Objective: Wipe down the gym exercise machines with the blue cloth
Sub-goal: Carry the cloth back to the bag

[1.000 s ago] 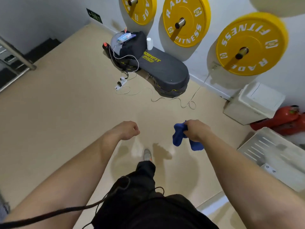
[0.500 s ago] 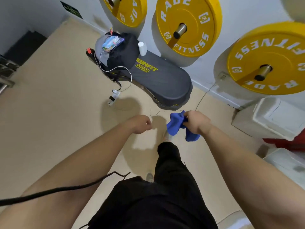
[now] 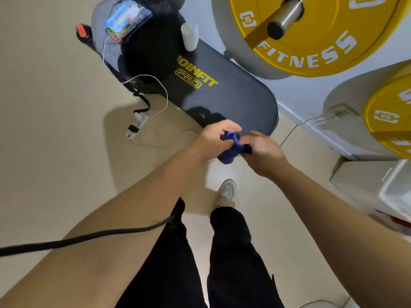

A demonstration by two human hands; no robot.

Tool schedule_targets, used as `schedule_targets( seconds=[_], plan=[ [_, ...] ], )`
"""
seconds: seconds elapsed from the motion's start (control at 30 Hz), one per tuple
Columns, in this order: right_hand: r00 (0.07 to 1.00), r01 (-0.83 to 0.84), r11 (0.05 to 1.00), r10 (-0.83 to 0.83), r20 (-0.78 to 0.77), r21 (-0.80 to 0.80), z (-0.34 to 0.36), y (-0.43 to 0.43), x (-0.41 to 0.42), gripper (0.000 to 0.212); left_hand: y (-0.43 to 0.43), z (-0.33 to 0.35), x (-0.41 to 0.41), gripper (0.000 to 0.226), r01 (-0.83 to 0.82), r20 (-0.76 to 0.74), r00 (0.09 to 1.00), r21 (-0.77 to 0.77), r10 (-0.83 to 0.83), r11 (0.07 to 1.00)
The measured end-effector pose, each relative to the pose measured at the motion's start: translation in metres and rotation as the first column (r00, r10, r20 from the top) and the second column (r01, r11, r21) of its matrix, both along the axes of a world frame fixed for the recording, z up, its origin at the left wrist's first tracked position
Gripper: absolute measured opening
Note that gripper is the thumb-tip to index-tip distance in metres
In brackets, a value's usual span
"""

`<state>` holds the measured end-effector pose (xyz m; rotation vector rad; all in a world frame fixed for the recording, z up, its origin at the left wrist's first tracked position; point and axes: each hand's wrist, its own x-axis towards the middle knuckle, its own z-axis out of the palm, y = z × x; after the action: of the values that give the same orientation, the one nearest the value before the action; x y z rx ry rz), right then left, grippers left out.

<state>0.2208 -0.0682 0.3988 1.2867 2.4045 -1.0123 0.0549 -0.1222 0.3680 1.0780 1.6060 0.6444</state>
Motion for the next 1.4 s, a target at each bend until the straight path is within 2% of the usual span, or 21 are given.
schedule_targets(
  seconds=[0.07,0.13,0.27,0.37,0.43,0.53,0.63,0.7,0.77,0.83,0.9,0.93,1.0,1.1,1.17,1.27,1.4],
  plan=[
    [0.994,0.107,0.994,-0.108,-0.021,-0.023,-0.035,0.018,-0.013,0.015,0.018,-0.041,-0.012,0.025,-0.048,0.015,0.999,-0.011,0.048,0.999],
    [0.96,0.272,0.959,-0.276,-0.044,-0.08,-0.071,0.029,-0.023,0.02,0.032,-0.075,-0.03,0.021,-0.055,-0.037,0.998,-0.032,0.054,0.998],
    [0.893,0.447,0.883,-0.451,0.004,-0.142,-0.13,0.038,-0.041,0.028,0.039,-0.124,-0.055,0.022,0.059,-0.271,0.961,0.011,-0.053,0.998],
    [0.866,0.488,0.845,-0.499,0.005,-0.218,-0.165,0.036,-0.05,0.026,0.029,-0.153,-0.059,0.017,0.13,-0.336,0.937,0.084,-0.094,0.988],
    [0.825,0.525,0.79,-0.564,-0.037,-0.317,-0.179,0.034,-0.054,0.017,0.023,-0.169,-0.059,0.015,0.124,-0.289,0.953,0.087,-0.094,0.988],
    [0.807,0.523,0.765,-0.587,-0.073,-0.376,-0.191,0.031,-0.057,0.016,0.019,-0.182,-0.058,0.016,0.059,-0.201,0.978,0.053,-0.048,0.997],
    [0.787,0.517,0.731,-0.611,-0.089,-0.445,-0.192,0.03,-0.059,0.015,0.019,-0.187,-0.056,0.017,0.023,-0.179,0.984,0.033,-0.017,0.999],
    [0.718,0.523,0.651,-0.684,-0.126,-0.55,-0.191,0.032,-0.061,0.005,0.019,-0.188,-0.054,0.016,0.024,-0.172,0.985,0.032,-0.018,0.999],
    [0.643,0.548,0.585,-0.752,-0.146,-0.598,-0.191,0.036,-0.061,0.021,0.019,-0.188,-0.052,0.016,0.026,-0.169,0.985,0.029,-0.021,0.999],
    [0.636,0.582,0.594,-0.758,-0.145,-0.555,-0.192,0.039,-0.06,0.032,0.019,-0.188,-0.049,0.015,0.05,-0.164,0.985,0.018,-0.046,0.999],
    [0.643,0.602,0.599,-0.755,-0.125,-0.528,-0.196,0.041,-0.06,0.028,0.017,-0.187,-0.044,0.014,0.072,-0.17,0.983,0.005,-0.071,0.997],
    [0.624,0.615,0.57,-0.774,-0.104,-0.545,-0.198,0.041,-0.061,0.024,0.016,-0.187,-0.042,0.014,0.068,-0.173,0.983,0.005,-0.066,0.998],
    [0.591,0.621,0.514,-0.803,-0.078,-0.592,-0.201,0.043,-0.062,0.03,0.016,-0.186,-0.04,0.015,0.029,-0.198,0.98,0.031,-0.022,0.999],
    [0.566,0.617,0.486,-0.821,-0.081,-0.619,-0.204,0.044,-0.063,0.045,0.016,-0.187,-0.041,0.015,-0.086,-0.247,0.963,0.109,0.111,0.99],
    [0.561,0.619,0.497,-0.822,-0.1,-0.609,-0.202,0.043,-0.062,0.035,0.018,-0.186,-0.043,0.017,-0.122,-0.254,0.955,0.138,0.154,0.983],
    [0.609,0.597,0.581,-0.777,-0.158,-0.553,-0.198,0.041,-0.061,0.015,0.018,-0.184,-0.046,0.016,-0.076,-0.289,0.949,0.168,0.123,0.983],
    [0.67,0.546,0.673,-0.708,-0.223,-0.499,-0.194,0.04,-0.06,0.02,0.018,-0.182,-0.045,0.014,0.049,-0.401,0.915,0.228,0.048,0.972]
  ],
)
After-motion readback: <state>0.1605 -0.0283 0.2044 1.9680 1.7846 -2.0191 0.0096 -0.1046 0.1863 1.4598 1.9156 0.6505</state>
